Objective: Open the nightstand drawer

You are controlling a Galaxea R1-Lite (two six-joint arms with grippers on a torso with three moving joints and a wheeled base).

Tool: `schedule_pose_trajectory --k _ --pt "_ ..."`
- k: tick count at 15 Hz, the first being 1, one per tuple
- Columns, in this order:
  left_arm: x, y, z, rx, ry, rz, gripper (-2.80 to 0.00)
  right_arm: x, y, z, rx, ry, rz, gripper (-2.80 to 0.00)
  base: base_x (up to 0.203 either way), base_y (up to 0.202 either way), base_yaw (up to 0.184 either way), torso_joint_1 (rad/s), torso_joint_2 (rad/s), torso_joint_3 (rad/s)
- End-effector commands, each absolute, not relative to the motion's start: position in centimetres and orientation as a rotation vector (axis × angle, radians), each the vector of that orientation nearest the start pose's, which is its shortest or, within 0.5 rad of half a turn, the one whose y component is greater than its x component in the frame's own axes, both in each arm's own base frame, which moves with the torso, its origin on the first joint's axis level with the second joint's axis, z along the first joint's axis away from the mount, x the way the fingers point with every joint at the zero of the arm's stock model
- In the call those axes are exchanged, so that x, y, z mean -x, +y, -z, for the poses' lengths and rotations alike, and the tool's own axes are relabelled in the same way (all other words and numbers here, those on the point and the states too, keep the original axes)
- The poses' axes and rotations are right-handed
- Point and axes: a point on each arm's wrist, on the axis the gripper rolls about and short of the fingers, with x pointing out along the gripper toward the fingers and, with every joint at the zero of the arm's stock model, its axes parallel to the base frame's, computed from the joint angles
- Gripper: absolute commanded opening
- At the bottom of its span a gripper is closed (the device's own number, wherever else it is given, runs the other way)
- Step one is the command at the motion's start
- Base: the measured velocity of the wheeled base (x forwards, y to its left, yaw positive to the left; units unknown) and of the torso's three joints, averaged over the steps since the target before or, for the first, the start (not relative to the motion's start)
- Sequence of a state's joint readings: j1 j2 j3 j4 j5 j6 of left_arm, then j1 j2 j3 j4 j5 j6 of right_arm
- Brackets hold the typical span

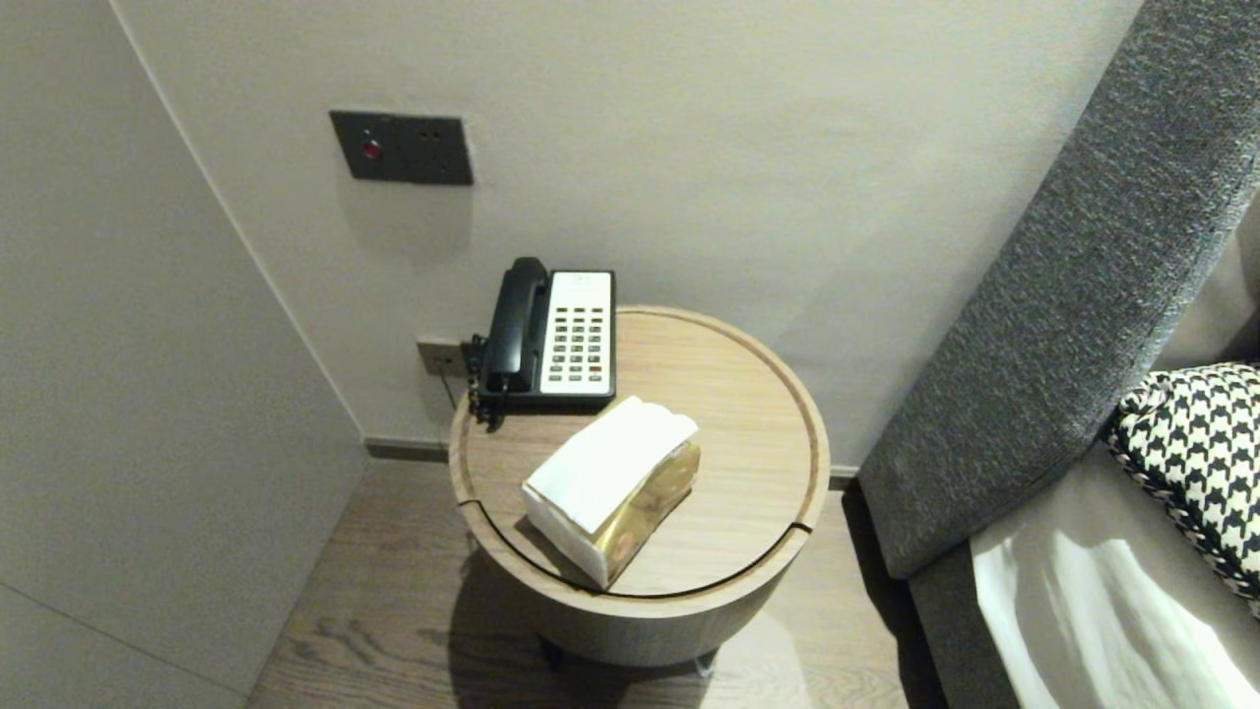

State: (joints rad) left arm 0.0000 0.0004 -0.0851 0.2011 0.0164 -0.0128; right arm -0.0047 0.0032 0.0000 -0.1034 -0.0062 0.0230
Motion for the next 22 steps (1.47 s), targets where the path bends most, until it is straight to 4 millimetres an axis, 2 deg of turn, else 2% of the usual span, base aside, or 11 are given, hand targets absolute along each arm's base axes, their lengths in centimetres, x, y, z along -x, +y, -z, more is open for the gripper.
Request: schedule_pose_trajectory --k 1,15,19,22 --pt "3.1 0.0 -7.8 0.013 0.118 -0.018 -2.80 2.0 0.0 -7.5 -0.023 -0.060 0.010 -2.80 0.000 0.000 0.000 0.000 0.00 0.000" --pt "3.1 0.0 -7.8 0.013 0.118 -0.018 -2.80 2.0 0.0 -7.7 -0.011 -0.063 0.013 -2.80 0.000 0.000 0.000 0.000 0.00 0.000" --pt "3.1 0.0 -7.8 0.013 0.116 -0.018 -2.80 3.1 0.0 -9.9 -0.009 -0.057 0.008 -2.80 0.000 0.000 0.000 0.000 0.00 0.000" --pt "3.1 0.0 -7.8 0.013 0.116 -0.018 -2.80 3.4 0.0 -10.0 -0.011 -0.014 0.003 -2.80 0.000 0.000 0.000 0.000 0.00 0.000"
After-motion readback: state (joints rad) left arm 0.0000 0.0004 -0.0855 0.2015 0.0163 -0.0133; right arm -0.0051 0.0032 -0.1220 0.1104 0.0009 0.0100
